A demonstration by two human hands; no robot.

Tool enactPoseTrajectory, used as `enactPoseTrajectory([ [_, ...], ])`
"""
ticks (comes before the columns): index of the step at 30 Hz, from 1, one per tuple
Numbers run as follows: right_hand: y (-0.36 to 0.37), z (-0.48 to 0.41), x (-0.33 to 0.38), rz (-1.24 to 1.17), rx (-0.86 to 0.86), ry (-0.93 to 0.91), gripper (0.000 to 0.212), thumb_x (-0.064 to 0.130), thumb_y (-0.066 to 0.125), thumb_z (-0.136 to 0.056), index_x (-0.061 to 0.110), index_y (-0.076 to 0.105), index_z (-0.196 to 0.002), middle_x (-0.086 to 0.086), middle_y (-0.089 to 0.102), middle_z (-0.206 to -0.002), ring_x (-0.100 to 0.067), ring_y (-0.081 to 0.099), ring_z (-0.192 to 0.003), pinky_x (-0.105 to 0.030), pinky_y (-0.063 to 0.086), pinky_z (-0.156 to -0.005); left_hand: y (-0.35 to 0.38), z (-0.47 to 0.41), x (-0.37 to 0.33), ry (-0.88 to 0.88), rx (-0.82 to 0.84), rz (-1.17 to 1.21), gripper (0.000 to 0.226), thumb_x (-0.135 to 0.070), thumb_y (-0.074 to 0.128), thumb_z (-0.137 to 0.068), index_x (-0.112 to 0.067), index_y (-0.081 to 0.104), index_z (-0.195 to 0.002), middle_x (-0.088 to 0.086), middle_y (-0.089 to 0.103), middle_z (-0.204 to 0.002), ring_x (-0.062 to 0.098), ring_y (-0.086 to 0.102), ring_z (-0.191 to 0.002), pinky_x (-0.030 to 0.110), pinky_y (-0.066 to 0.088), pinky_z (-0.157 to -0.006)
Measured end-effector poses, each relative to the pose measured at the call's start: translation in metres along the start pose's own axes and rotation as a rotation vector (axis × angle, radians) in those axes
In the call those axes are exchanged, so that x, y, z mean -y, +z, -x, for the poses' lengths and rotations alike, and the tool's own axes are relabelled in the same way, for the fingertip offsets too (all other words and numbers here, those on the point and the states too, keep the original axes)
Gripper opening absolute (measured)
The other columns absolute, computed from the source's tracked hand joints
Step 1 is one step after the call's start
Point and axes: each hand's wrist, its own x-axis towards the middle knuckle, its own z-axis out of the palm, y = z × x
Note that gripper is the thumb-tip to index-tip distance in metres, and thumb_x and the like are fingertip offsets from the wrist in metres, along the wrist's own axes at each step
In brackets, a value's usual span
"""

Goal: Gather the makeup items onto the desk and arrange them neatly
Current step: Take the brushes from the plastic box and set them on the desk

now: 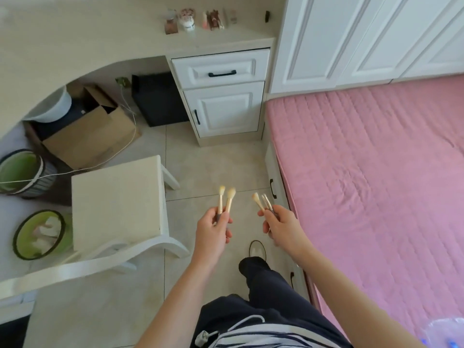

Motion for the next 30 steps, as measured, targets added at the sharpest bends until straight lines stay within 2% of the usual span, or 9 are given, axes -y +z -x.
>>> enactPoseTrajectory([
  [7, -0.034, -0.082, 0.053, 0.088, 0.047, -0.052, 0.021, 0.023, 0.040, -0.099, 0.018, 0.060, -0.098, 0.002, 0.057, -0.064, -0.009, 0.045, -0.053, -0.024, 0.037, -0.050, 0.027, -0.058, -0.047, -0.027, -0.072, 0.070, 0.013, -0.027, 0.051, -0.097, -0.021, 0.062, -0.093, 0.006, 0.064, -0.085, 0.006, 0.056, -0.058, 0.017, 0.051, -0.054],
  [14, -0.033, -0.147, 0.092, 0.091, 0.090, -0.040, 0.023, 0.024, 0.038, -0.099, 0.018, 0.060, -0.095, 0.002, 0.059, -0.063, -0.011, 0.047, -0.056, -0.030, 0.040, -0.055, 0.024, -0.123, -0.085, -0.041, -0.107, 0.104, 0.013, -0.026, 0.051, -0.097, -0.021, 0.062, -0.094, 0.002, 0.062, -0.081, 0.005, 0.054, -0.055, 0.017, 0.050, -0.052],
  [19, -0.017, -0.196, 0.128, 0.123, 0.147, -0.031, 0.022, 0.026, 0.039, -0.100, 0.021, 0.060, -0.097, 0.003, 0.059, -0.066, -0.008, 0.046, -0.055, -0.023, 0.038, -0.051, 0.008, -0.181, -0.113, -0.031, -0.112, 0.100, 0.013, -0.025, 0.051, -0.097, -0.019, 0.062, -0.093, 0.004, 0.061, -0.078, 0.003, 0.054, -0.053, 0.014, 0.047, -0.050],
  [27, 0.017, -0.291, 0.209, 0.068, 0.076, -0.045, 0.015, 0.022, 0.040, -0.098, 0.020, 0.054, -0.101, 0.001, 0.060, -0.068, -0.010, 0.042, -0.051, -0.022, 0.034, -0.043, -0.039, -0.301, -0.180, 0.026, -0.070, 0.049, 0.011, -0.023, 0.050, -0.097, -0.021, 0.060, -0.095, 0.005, 0.063, -0.088, 0.005, 0.057, -0.054, 0.019, 0.052, -0.055],
  [30, 0.030, -0.323, 0.236, 0.060, 0.031, -0.050, 0.016, 0.023, 0.039, -0.099, 0.022, 0.050, -0.110, 0.001, 0.061, -0.069, -0.008, 0.042, -0.049, -0.020, 0.034, -0.042, -0.054, -0.344, -0.204, 0.046, -0.054, 0.039, 0.010, -0.024, 0.051, -0.097, -0.020, 0.060, -0.098, 0.004, 0.064, -0.088, 0.006, 0.059, -0.055, 0.022, 0.054, -0.057],
])
